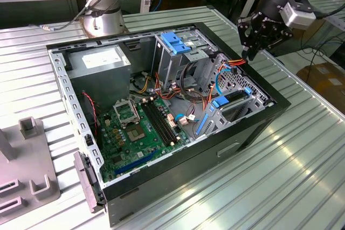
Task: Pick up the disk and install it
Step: 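Insert the first disk wire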
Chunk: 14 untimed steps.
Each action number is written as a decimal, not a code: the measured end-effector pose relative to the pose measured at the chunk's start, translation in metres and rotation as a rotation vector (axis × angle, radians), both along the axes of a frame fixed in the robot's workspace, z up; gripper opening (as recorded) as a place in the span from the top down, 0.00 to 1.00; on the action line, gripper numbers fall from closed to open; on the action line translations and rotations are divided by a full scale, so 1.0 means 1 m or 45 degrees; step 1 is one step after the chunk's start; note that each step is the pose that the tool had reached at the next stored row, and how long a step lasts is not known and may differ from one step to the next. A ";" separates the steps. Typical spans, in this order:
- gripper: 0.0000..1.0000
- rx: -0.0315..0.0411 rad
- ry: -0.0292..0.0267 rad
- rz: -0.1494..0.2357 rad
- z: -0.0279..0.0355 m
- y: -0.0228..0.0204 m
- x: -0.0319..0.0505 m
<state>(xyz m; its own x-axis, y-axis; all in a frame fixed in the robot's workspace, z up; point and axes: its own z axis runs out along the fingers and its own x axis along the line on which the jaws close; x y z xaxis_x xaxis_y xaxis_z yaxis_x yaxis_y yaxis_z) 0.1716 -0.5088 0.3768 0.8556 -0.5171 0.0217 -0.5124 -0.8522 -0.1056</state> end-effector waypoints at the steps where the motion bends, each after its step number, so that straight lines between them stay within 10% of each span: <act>1: 0.75 -0.0047 -0.0003 0.003 -0.0008 0.0010 0.0010; 9: 0.75 -0.0742 -0.0011 0.030 -0.0035 0.0089 0.0033; 14: 0.75 -0.0833 -0.0020 0.063 -0.0042 0.0140 0.0037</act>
<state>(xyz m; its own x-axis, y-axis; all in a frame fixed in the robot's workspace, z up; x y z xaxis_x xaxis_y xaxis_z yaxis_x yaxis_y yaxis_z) 0.1753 -0.4948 0.3726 0.8801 -0.4716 0.0554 -0.4693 -0.8816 -0.0496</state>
